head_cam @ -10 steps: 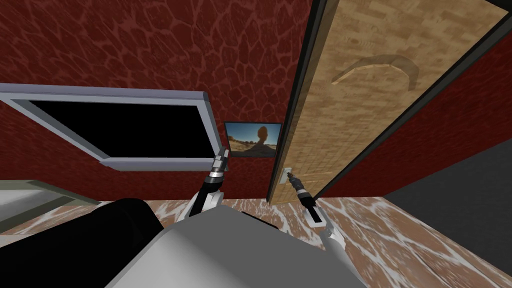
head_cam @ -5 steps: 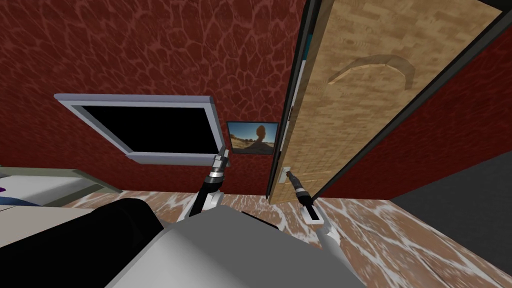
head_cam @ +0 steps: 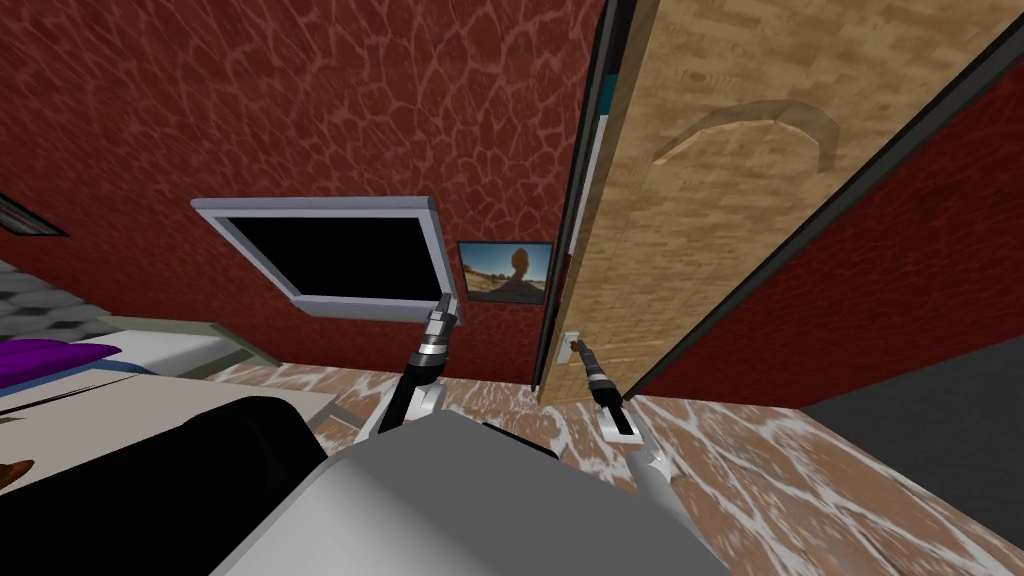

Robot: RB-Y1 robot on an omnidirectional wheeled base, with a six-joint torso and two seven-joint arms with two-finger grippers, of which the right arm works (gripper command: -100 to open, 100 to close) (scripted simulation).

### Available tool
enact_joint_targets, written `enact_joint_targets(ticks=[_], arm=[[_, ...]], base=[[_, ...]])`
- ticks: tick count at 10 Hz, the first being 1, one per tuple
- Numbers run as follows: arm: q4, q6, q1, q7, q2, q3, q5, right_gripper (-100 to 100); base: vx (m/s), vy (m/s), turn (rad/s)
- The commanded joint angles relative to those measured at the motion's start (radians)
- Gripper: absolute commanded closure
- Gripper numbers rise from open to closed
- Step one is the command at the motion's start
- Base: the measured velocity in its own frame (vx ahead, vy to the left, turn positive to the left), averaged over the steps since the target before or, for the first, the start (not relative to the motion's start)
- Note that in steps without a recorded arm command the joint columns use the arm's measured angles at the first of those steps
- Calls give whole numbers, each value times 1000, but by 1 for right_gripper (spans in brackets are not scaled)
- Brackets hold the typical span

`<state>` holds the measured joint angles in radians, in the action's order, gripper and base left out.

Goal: Pull the door open

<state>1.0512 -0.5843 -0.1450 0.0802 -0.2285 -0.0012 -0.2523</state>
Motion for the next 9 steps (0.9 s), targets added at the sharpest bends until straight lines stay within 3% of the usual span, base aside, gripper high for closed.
enact_joint_targets(ticks=[1, 9], arm=[[0, -3, -9, -50, 16, 23, 50, 100], [-12, 29, -34, -258, 43, 75, 287, 100]], base=[[-96, -90, 125], [-72, -73, 93]])
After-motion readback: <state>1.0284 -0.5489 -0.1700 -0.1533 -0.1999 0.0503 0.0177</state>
